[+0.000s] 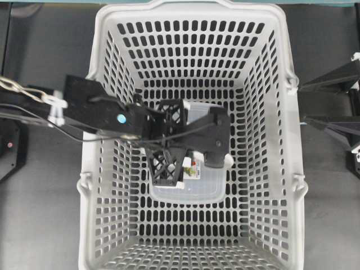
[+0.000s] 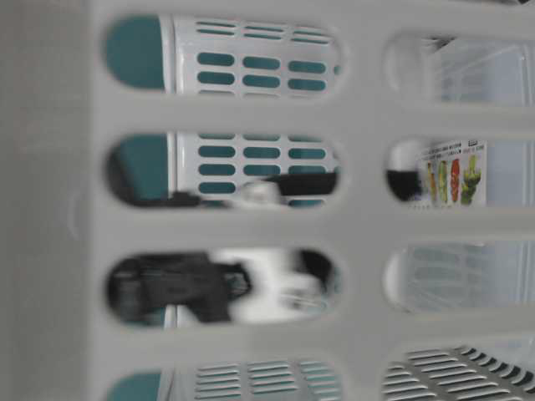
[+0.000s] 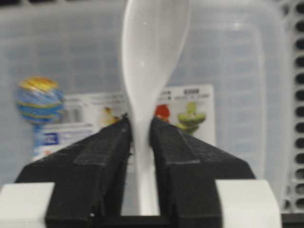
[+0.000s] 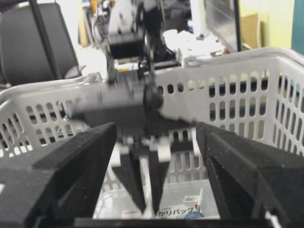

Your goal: Pick up the chinese spoon from the shopping basket with the left arm.

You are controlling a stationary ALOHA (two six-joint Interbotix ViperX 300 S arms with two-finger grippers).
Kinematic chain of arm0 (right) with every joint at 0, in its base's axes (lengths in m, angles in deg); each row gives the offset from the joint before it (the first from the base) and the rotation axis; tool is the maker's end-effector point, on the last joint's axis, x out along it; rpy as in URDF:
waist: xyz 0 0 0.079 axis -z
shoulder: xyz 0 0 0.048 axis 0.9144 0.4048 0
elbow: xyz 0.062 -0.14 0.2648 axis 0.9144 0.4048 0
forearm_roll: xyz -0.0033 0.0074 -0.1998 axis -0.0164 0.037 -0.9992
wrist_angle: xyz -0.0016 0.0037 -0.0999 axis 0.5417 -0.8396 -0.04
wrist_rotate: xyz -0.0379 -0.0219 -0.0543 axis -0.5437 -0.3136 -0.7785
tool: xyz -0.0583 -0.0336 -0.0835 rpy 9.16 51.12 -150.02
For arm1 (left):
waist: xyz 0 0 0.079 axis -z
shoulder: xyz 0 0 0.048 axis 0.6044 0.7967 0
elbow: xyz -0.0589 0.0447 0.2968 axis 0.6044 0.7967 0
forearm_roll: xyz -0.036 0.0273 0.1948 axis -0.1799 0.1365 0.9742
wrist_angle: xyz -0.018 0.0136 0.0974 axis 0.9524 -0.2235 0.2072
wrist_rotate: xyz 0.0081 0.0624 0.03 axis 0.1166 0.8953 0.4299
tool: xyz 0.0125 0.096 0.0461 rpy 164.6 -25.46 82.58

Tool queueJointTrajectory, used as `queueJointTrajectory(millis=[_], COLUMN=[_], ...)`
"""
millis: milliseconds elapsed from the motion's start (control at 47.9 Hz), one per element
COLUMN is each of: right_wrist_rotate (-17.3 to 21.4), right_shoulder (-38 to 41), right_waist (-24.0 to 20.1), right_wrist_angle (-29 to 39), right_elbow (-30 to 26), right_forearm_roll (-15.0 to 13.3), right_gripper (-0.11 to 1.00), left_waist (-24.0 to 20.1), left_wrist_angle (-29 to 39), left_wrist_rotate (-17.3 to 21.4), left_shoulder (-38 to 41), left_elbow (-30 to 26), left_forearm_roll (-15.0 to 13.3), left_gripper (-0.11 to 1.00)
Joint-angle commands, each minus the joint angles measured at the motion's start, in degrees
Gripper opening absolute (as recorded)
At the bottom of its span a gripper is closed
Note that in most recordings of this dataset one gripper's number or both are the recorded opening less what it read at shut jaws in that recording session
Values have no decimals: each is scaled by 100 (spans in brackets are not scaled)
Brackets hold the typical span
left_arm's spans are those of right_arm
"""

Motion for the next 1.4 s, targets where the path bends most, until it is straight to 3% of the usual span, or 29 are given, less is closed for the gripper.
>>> queueJointTrajectory(millis=[0, 230, 438, 1377], right_wrist_rotate=[9, 18, 18, 9], right_shoulder=[44, 35, 35, 26], right_waist=[9, 9, 9, 9], right_wrist_angle=[-26, -26, -26, -26], right_elbow=[-53, -44, -44, -35], right_forearm_roll=[18, 18, 18, 26], right_gripper=[66, 66, 66, 66], left_waist=[-18, 53, 53, 9], left_wrist_angle=[334, 1406, 2039, 2145], left_wrist_rotate=[0, 0, -9, -53], left_shoulder=[-369, -668, -686, -624], left_elbow=[-457, -1582, -2118, -2118], left_forearm_roll=[18, 18, 18, 18], left_gripper=[13, 13, 13, 13])
